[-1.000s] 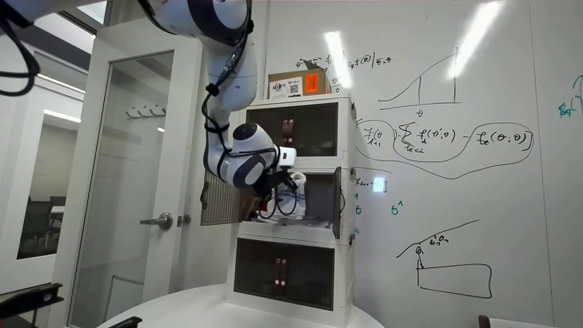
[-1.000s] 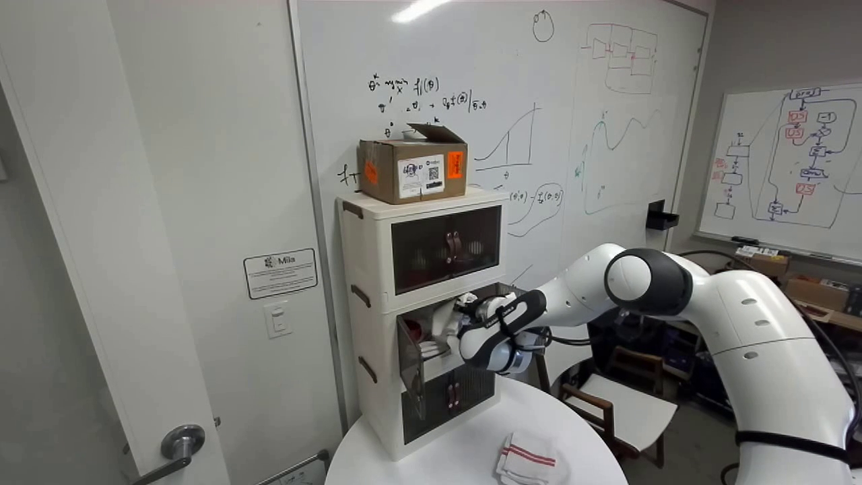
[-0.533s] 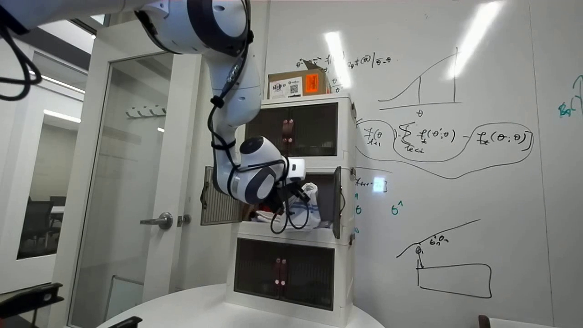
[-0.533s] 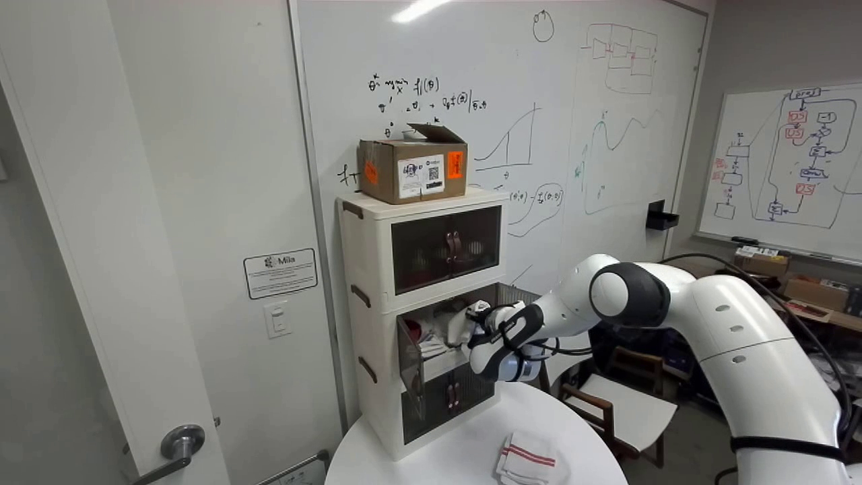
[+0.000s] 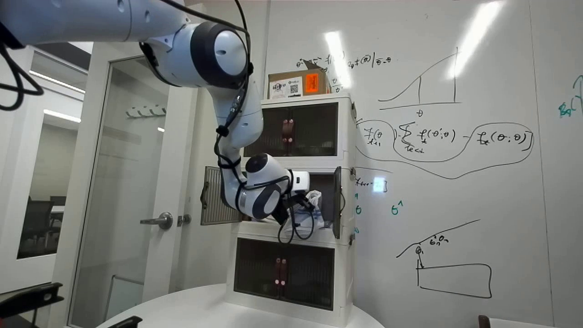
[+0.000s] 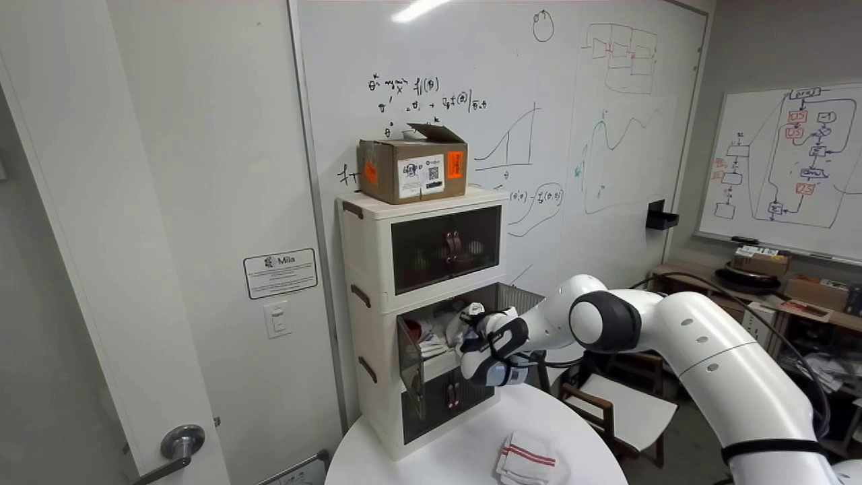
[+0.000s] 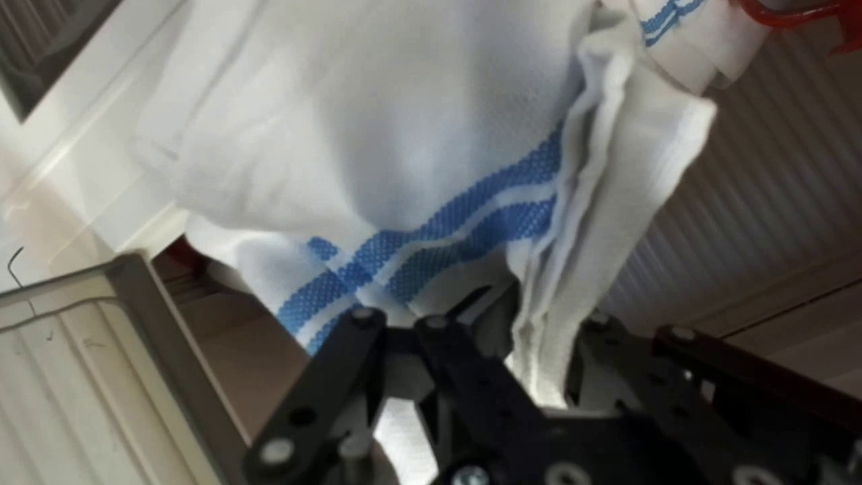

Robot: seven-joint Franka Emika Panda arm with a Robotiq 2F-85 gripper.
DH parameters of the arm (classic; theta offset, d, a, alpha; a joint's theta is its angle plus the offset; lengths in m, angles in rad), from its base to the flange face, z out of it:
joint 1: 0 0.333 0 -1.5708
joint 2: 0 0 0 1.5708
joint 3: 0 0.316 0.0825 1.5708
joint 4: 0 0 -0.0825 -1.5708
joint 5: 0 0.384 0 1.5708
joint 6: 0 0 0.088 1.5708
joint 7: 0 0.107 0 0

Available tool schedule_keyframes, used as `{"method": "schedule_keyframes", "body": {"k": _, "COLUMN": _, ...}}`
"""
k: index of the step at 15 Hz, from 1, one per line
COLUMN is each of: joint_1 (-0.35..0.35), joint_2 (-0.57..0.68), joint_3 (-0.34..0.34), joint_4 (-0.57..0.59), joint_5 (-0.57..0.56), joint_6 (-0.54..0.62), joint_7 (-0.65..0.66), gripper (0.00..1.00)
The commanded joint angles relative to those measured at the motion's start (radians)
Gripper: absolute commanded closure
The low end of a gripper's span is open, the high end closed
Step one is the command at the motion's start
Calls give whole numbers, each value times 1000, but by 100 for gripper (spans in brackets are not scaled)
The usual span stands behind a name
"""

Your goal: Put one towel in the middle cabinet

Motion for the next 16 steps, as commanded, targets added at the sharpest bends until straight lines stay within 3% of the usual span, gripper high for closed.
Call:
{"method": "schedule_keyframes", "body": {"k": 1, "joint_1": 46, "joint_2": 131, "joint_3": -21, "joint_4": 238, "joint_5": 26, "joint_6": -17, "joint_7": 5, "gripper": 98}}
{"method": "schedule_keyframes", "body": {"k": 11, "joint_1": 99, "joint_2": 323, "joint_3": -9, "joint_4": 639, "joint_5": 73, "joint_6": -141, "joint_7": -6, "gripper": 98}}
{"method": "schedule_keyframes", "body": {"k": 12, "joint_1": 103, "joint_2": 331, "joint_3": -7, "joint_4": 657, "joint_5": 88, "joint_6": -161, "joint_7": -7, "gripper": 65}}
{"method": "schedule_keyframes", "body": {"k": 14, "joint_1": 106, "joint_2": 353, "joint_3": -8, "joint_4": 699, "joint_5": 80, "joint_6": -194, "joint_7": 6, "gripper": 57}}
{"method": "schedule_keyframes", "body": {"k": 16, "joint_1": 100, "joint_2": 363, "joint_3": 5, "joint_4": 716, "joint_5": 68, "joint_6": -220, "joint_7": 17, "gripper": 42}}
